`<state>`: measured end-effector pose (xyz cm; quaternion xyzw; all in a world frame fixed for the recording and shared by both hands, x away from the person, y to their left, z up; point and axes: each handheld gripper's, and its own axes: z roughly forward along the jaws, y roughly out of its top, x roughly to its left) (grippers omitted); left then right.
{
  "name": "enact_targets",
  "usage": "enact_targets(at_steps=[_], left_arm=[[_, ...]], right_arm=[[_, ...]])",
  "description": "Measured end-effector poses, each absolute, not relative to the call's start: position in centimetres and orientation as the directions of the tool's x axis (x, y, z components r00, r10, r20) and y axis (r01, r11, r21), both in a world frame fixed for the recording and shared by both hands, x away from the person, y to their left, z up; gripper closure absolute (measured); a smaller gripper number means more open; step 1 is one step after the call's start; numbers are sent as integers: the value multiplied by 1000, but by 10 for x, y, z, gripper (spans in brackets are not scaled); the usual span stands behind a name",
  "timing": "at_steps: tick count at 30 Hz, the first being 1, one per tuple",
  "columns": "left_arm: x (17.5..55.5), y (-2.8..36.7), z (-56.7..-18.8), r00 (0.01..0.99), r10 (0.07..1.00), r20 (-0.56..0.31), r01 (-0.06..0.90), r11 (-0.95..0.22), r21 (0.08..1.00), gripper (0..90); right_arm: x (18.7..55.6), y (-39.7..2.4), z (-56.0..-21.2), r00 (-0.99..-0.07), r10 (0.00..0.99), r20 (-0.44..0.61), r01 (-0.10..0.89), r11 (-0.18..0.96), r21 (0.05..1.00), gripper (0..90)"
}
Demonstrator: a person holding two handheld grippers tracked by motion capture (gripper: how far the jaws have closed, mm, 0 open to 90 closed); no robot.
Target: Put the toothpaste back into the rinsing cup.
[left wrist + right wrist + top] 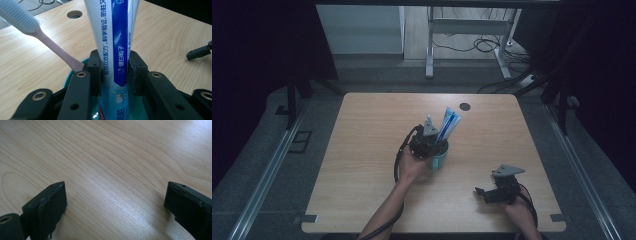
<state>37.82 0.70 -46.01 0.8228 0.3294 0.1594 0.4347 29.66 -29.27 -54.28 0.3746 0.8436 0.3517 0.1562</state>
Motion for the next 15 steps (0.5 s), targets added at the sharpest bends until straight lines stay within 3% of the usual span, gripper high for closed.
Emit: enact_targets(at_steps=[15], left_arm=[[374, 12, -466, 733, 679, -28, 418, -417, 807, 684]], right_arm=[[297, -293, -543, -670, 742, 0, 522, 471, 711, 41]])
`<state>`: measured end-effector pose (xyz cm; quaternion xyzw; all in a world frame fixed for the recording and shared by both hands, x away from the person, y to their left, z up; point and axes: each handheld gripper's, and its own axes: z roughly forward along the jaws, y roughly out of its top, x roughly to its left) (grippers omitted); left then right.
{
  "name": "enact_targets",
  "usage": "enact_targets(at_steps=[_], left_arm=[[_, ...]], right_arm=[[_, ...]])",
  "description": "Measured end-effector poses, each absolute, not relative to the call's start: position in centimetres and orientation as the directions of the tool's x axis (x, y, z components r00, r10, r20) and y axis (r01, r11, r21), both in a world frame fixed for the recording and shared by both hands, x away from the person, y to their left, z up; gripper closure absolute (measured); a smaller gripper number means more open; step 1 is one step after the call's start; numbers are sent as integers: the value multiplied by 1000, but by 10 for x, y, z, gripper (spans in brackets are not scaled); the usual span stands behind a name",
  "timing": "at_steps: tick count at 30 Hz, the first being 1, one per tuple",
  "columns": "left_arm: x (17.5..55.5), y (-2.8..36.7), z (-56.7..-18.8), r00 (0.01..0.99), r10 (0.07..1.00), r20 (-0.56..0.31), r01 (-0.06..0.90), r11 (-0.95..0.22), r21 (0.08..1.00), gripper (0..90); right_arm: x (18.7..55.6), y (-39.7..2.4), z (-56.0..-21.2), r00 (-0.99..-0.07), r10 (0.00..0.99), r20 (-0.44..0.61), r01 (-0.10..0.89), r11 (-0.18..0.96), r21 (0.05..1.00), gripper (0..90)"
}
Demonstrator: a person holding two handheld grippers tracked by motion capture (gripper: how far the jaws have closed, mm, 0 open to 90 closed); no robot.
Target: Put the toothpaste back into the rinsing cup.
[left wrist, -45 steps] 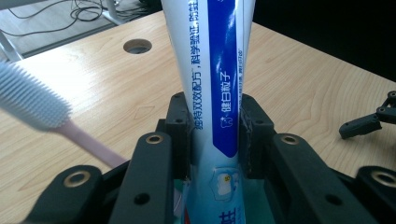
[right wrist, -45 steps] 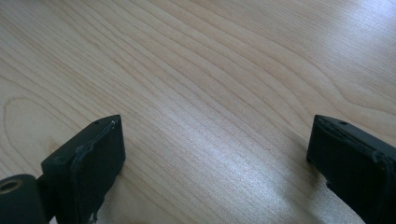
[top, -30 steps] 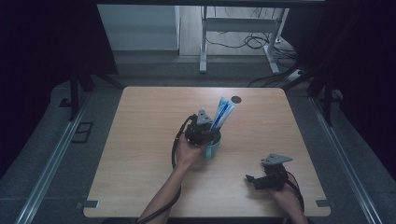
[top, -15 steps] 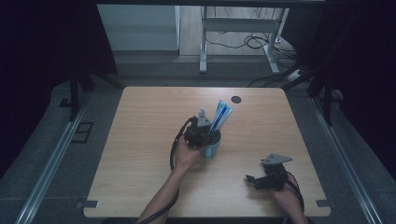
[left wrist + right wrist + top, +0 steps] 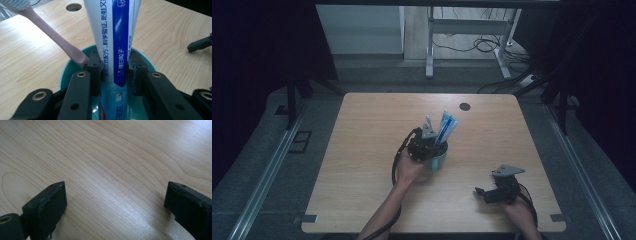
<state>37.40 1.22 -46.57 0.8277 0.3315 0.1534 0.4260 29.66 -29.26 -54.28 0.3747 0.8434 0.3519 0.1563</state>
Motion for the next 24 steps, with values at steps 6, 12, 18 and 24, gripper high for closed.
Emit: enact_targets(at_steps=[6, 12, 18, 24], left_arm=[[375, 13, -465, 732, 680, -41, 428, -412, 805, 677], [374, 14, -466, 731, 681, -53, 435, -404, 805, 669], [374, 14, -465, 731, 679, -58, 440, -405, 801, 654], [374, 17, -463, 735, 674, -77, 440, -387, 810, 604]], right_arm=[[297, -293, -543, -670, 742, 0, 522, 472, 711, 41], [297, -293, -543, -671, 742, 0, 522, 472, 711, 41], [297, -293, -543, -671, 742, 0, 522, 472, 711, 41], [297, -293, -543, -671, 742, 0, 522, 472, 711, 41]])
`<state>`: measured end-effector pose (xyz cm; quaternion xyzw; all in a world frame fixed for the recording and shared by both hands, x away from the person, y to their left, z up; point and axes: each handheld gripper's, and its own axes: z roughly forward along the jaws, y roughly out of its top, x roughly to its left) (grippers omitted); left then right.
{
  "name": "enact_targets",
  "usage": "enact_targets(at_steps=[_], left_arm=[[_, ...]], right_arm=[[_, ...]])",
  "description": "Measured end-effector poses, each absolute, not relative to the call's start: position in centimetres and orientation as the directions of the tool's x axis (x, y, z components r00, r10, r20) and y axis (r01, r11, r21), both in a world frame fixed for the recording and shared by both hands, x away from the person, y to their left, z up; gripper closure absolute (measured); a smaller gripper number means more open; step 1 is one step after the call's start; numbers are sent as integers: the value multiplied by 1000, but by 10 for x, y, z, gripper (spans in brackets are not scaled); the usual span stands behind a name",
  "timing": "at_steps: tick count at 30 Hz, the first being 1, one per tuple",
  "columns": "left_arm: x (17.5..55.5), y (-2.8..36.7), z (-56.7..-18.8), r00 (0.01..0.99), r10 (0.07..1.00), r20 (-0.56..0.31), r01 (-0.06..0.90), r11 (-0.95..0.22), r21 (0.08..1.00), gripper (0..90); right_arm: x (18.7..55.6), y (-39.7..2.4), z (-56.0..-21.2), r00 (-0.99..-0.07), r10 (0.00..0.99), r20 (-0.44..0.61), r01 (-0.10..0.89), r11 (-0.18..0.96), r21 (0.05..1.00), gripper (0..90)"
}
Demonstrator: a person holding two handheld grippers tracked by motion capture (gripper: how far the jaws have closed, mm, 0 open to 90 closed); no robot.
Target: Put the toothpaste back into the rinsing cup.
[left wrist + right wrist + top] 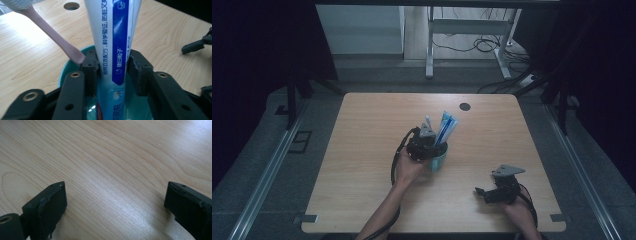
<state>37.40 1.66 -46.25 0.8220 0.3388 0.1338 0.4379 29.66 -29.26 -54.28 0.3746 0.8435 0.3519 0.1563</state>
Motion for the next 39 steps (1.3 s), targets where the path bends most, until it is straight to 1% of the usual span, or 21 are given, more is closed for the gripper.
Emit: enact_targets(at_steps=[3, 7, 15, 24, 39], left_arm=[[373, 17, -461, 735, 674, -69, 434, -390, 812, 570], [371, 18, -460, 735, 676, -61, 425, -388, 818, 504], [367, 22, -455, 745, 666, -40, 407, -406, 818, 413], [362, 29, -450, 745, 662, -81, 419, -370, 829, 319], [353, 41, -441, 741, 661, -122, 448, -350, 823, 177]], right_arm=[[297, -293, -543, -670, 742, 0, 522, 472, 711, 41], [297, -293, -543, -670, 742, 0, 522, 472, 711, 41], [297, -293, -543, -670, 742, 0, 522, 472, 711, 41], [297, -293, -543, -671, 742, -1, 522, 472, 711, 41], [297, -293, -543, -670, 742, 0, 522, 472, 711, 41]])
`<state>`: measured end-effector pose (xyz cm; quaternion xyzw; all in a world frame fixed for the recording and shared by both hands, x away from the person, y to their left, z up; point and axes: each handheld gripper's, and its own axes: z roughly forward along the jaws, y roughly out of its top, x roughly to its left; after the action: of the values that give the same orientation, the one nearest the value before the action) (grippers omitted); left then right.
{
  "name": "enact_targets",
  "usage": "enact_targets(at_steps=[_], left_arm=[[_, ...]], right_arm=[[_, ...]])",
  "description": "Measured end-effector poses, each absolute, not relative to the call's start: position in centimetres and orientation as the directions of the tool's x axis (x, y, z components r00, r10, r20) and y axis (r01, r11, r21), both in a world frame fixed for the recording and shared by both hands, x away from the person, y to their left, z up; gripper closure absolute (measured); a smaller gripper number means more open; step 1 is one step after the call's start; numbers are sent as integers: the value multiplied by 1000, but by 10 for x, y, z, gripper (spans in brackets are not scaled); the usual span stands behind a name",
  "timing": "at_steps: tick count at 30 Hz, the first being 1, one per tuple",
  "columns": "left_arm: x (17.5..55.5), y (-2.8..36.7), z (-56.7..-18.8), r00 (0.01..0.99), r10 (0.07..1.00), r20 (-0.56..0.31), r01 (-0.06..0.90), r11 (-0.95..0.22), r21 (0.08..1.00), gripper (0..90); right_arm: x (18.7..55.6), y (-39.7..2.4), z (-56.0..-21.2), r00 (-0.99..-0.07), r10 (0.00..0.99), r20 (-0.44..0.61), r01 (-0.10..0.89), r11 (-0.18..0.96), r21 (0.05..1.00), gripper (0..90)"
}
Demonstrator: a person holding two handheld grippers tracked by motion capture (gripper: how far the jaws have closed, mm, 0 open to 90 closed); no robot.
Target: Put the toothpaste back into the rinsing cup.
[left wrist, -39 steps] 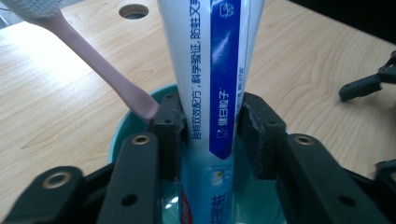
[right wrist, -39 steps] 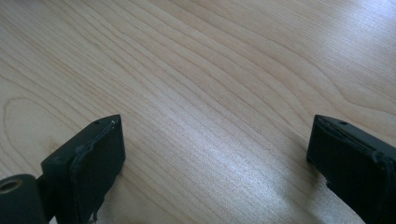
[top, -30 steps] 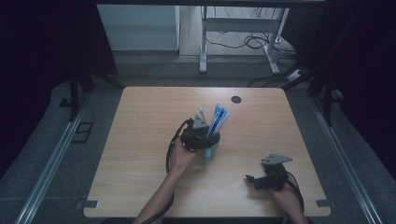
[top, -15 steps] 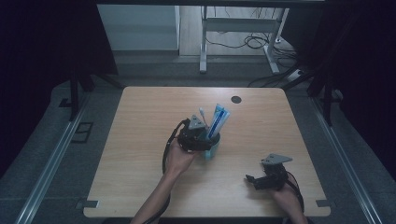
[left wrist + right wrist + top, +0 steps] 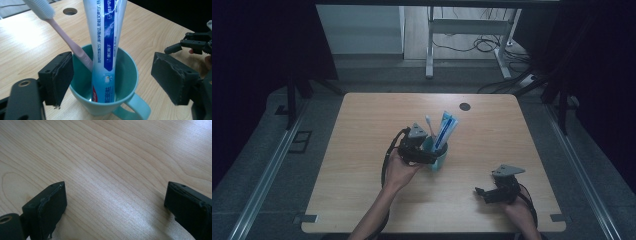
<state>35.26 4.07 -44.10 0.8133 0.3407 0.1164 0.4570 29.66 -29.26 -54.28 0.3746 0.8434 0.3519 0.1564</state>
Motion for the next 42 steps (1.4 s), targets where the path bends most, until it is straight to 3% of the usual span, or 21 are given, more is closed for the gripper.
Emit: enact_targets(at_steps=[42], left_arm=[[319, 104, -445, 686, 724, -71, 464, -359, 810, 0]], right_arm=[[297, -293, -543, -670, 743, 2, 523, 470, 711, 42]])
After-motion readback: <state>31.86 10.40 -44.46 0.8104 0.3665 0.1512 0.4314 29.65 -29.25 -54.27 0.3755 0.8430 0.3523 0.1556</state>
